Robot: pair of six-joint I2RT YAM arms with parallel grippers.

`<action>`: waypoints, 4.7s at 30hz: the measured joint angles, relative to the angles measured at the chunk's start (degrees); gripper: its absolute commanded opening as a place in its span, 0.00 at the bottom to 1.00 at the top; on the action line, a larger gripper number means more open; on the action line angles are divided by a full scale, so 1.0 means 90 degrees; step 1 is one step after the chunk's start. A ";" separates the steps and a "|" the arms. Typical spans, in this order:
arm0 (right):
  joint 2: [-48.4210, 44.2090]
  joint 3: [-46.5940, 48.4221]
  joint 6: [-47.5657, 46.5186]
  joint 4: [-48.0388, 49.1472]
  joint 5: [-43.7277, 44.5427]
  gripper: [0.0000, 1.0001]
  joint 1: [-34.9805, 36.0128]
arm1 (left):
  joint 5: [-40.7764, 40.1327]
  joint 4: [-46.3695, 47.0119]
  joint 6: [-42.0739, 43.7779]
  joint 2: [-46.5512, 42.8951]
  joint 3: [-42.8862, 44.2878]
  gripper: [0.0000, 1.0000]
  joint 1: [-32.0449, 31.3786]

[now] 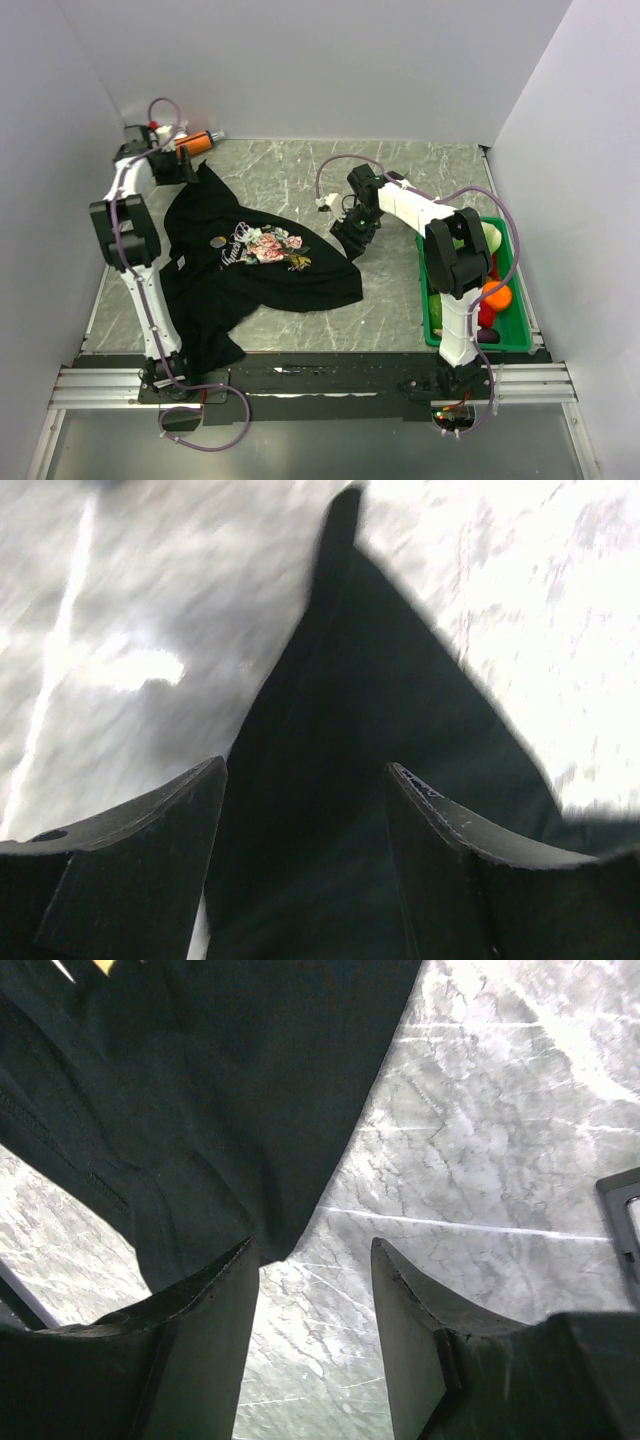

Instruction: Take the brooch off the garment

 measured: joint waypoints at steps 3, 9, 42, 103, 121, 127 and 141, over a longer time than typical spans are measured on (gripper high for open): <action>-0.0002 -0.0034 0.0022 -0.0017 0.0007 0.57 0.0000 | -0.0452 0.0323 -0.0138 0.0279 0.0289 0.69 -0.0367; -0.0049 -0.0034 0.0000 -0.0102 0.0029 0.57 0.0000 | -0.1326 0.0957 -0.0284 0.0678 0.0869 0.70 -0.0935; 0.0959 0.0682 0.0296 -0.0165 0.0551 0.00 0.0466 | -0.0743 0.0857 -0.0716 0.0158 0.0748 0.01 -0.0396; 0.2062 0.3181 0.3075 0.4665 -0.1766 1.00 0.1814 | -0.1984 -0.5093 0.3262 -1.0897 -0.4029 0.01 -0.1171; 0.3825 0.4813 0.0765 0.6863 -0.0600 0.99 0.2977 | -0.2482 -0.5098 0.2599 -1.1062 -0.3043 0.01 -0.1200; 0.4187 0.5054 0.0454 0.7295 -0.0408 0.98 0.3160 | -0.2516 -0.5095 0.2599 -1.1154 -0.3024 0.01 -0.1200; 0.4175 0.5042 0.0245 0.6445 -0.0852 0.00 0.3220 | -0.2647 -0.5042 0.2603 -1.1152 -0.2793 0.01 -0.1200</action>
